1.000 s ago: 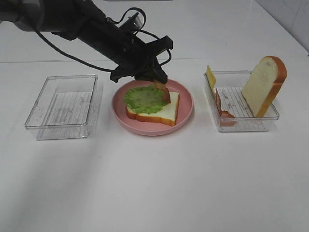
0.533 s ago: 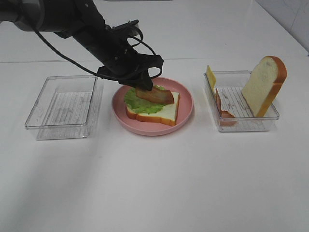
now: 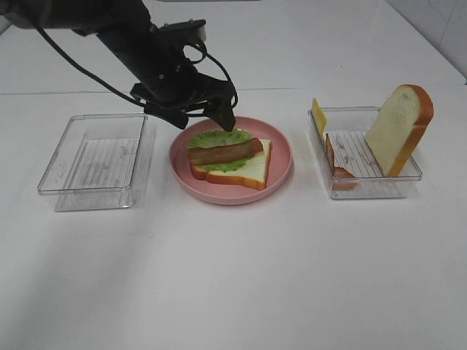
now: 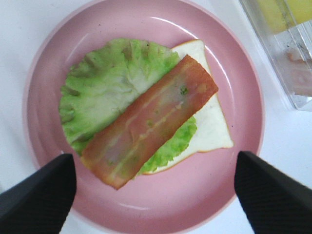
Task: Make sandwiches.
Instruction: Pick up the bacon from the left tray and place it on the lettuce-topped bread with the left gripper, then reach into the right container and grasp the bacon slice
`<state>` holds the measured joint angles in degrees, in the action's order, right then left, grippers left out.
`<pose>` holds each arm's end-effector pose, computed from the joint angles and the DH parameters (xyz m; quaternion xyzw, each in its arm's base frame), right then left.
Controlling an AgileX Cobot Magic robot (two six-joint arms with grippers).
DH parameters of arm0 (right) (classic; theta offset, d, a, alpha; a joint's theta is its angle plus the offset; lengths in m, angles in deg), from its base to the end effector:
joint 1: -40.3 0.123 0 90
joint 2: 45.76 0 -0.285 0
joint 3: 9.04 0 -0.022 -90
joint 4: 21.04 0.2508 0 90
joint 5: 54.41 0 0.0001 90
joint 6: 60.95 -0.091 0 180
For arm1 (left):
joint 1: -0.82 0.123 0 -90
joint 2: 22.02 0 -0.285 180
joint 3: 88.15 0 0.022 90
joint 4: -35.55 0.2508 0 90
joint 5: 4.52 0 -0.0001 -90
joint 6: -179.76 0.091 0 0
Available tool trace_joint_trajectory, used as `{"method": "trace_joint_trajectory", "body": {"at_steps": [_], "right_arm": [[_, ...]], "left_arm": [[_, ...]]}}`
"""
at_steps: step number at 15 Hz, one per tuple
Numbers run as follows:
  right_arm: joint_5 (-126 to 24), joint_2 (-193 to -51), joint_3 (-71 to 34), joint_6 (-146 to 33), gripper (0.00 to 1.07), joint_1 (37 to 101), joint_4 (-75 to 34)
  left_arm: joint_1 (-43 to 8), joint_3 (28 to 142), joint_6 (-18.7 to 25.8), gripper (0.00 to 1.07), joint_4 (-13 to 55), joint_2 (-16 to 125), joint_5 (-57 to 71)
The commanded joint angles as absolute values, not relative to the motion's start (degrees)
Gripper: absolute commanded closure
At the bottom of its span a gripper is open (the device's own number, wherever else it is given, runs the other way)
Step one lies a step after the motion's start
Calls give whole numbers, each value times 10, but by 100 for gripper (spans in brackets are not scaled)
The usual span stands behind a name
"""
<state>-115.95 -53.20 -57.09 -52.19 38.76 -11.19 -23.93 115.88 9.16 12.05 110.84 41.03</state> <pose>-0.0077 0.0139 0.2797 -0.0580 0.8477 0.0387 0.5259 0.4245 -0.2242 0.1948 0.1782 0.9440 -0.2008 0.1920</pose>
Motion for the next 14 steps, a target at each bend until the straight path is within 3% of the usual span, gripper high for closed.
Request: {"method": "trace_joint_trajectory", "body": {"at_steps": [1, 6, 10, 14], "right_arm": [[-1155, -529, -572, -517, 24, 384, -111], [-1155, -529, -572, -517, 24, 384, -111], [-1155, -529, -572, -517, 24, 384, -111], [-1155, -529, -572, -517, 24, 384, -111]], "left_arm": [[-239, 1162, 27, 23, 184, 1049, 465], [-239, 1162, -87, 23, 355, 898, 639], [-239, 1144, -99, 23, 388, 783, 692], [-239, 1034, -93, 23, 388, 634, 692]]}}
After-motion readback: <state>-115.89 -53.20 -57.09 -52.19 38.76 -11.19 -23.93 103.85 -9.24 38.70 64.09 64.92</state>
